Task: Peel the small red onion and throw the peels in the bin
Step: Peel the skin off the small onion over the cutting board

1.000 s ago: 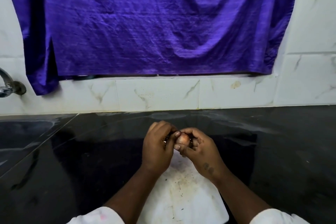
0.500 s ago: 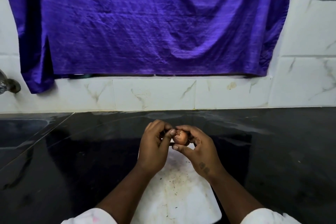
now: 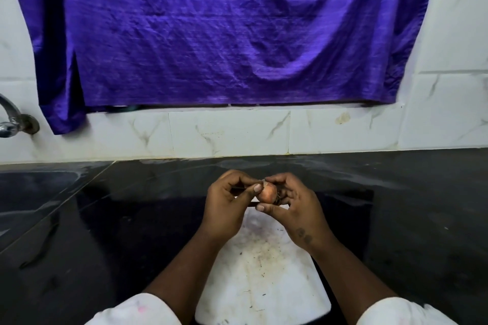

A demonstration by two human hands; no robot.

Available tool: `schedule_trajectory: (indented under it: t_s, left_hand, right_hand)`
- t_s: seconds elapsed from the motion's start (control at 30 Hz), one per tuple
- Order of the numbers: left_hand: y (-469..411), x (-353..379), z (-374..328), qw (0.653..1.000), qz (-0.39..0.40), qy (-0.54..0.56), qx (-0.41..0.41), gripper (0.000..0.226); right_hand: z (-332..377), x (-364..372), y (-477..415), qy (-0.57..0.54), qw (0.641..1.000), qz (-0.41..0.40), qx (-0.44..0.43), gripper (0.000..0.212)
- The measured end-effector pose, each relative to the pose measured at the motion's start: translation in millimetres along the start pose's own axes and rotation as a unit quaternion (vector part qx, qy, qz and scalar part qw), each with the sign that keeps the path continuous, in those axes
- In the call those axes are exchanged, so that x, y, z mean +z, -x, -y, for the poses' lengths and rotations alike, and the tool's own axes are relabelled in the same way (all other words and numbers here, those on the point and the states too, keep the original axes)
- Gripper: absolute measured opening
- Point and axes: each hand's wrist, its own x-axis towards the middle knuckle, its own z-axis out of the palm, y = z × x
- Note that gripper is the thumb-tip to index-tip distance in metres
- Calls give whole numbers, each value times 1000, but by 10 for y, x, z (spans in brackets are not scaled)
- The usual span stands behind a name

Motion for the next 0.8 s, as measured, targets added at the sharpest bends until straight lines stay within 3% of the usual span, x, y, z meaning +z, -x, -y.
schedule_trajectory:
  t_s: [0.2, 0.37, 0.57, 0.8]
  left_hand:
    - [6, 19, 16, 1000, -4, 13, -22, 10]
    - [29, 44, 10, 992, 14, 106, -74, 7]
    - [18, 21, -19, 993, 69, 43, -82, 25]
    - [7, -37, -82, 988, 37, 119, -90, 18]
  right_hand:
    - [7, -18, 30, -5, 1000, 11, -20, 46]
    - [-13, -27, 29, 3, 1000, 5, -28, 46]
    - [-27, -40, 27, 18, 999, -20, -38, 42]
    - [-37, -42, 26, 0, 1000, 3, -23, 46]
